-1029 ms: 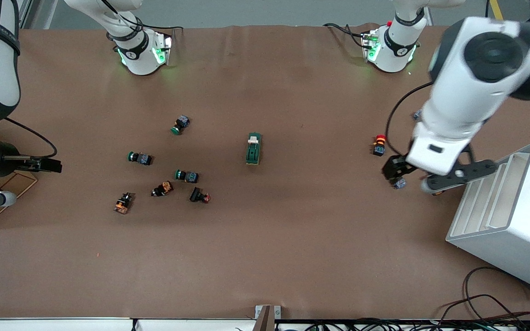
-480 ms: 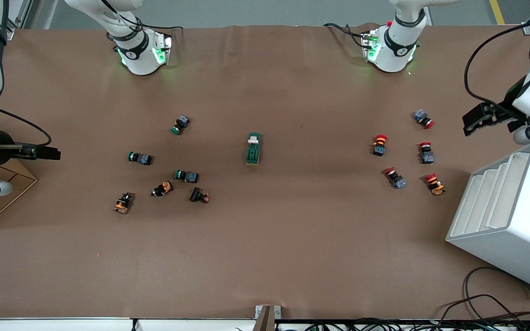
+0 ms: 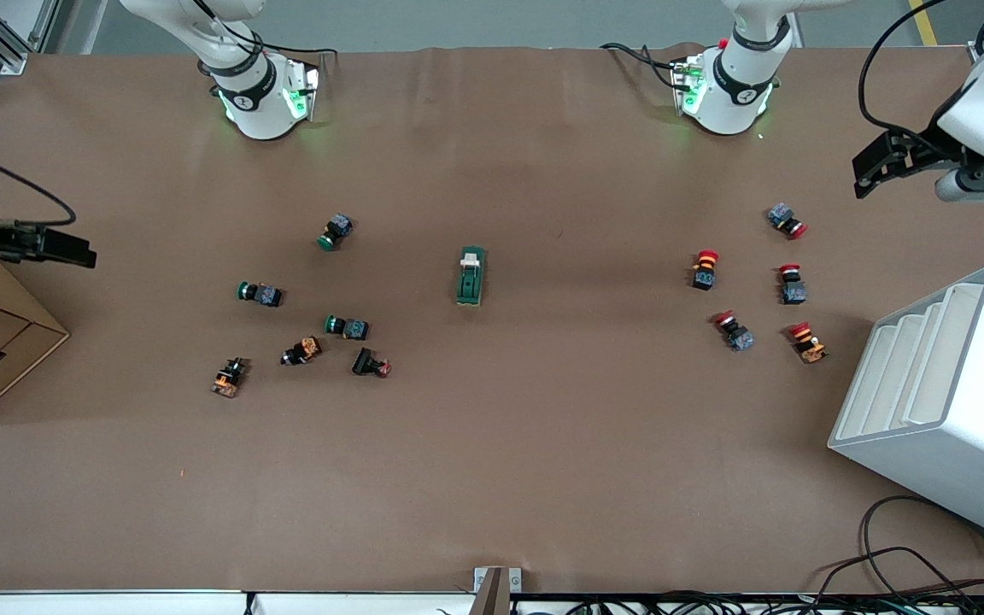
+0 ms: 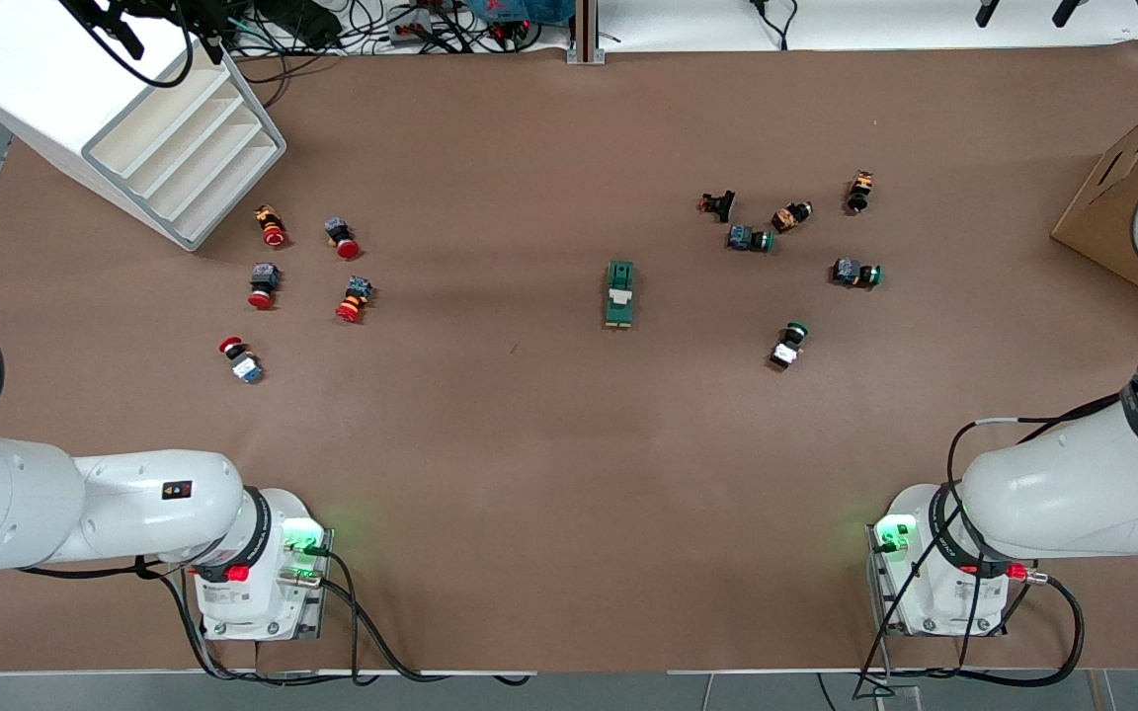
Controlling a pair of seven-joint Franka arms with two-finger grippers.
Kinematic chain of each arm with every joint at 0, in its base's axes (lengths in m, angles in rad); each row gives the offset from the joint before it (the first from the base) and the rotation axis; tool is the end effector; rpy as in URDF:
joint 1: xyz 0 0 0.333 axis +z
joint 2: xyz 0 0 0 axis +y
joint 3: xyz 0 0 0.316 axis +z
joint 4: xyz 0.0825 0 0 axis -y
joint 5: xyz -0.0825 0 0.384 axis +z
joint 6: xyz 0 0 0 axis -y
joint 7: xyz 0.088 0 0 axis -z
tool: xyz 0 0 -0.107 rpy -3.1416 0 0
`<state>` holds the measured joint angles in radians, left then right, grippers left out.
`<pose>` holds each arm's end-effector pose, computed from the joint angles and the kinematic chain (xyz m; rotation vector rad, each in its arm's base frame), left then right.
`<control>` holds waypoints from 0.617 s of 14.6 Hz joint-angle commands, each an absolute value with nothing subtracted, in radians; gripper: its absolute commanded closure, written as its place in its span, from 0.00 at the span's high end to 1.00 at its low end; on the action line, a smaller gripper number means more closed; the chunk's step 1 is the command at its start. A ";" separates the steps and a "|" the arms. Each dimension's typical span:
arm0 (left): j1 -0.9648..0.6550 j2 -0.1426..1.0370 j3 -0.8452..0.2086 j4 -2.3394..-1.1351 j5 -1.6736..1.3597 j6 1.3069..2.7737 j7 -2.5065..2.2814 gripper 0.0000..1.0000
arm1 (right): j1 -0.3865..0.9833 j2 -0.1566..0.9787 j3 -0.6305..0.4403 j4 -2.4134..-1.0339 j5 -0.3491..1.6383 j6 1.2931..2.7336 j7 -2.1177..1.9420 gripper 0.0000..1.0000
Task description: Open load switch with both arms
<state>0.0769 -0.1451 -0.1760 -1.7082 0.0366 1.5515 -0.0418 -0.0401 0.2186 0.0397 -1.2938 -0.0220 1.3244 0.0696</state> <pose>0.5040 -0.0528 0.6340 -3.0777 0.0844 0.0146 0.5940 -0.0059 0.6069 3.1062 -0.1142 -0.2919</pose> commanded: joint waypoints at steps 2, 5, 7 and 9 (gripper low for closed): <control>0.029 -0.175 -0.118 -1.720 -0.017 1.537 -0.005 1.00 | -0.057 -0.030 0.052 -1.618 -0.009 1.453 0.058 1.00; 0.031 -0.176 -0.121 -1.715 -0.020 1.536 -0.003 1.00 | -0.051 -0.092 0.049 -1.667 -0.009 1.451 0.058 1.00; 0.031 -0.176 -0.126 -1.715 -0.018 1.537 -0.003 1.00 | -0.046 -0.129 0.032 -1.678 -0.009 1.442 0.058 1.00; 0.031 -0.176 -0.126 -1.715 -0.018 1.539 0.000 1.00 | -0.025 -0.164 0.003 -1.693 -0.009 1.437 0.057 1.00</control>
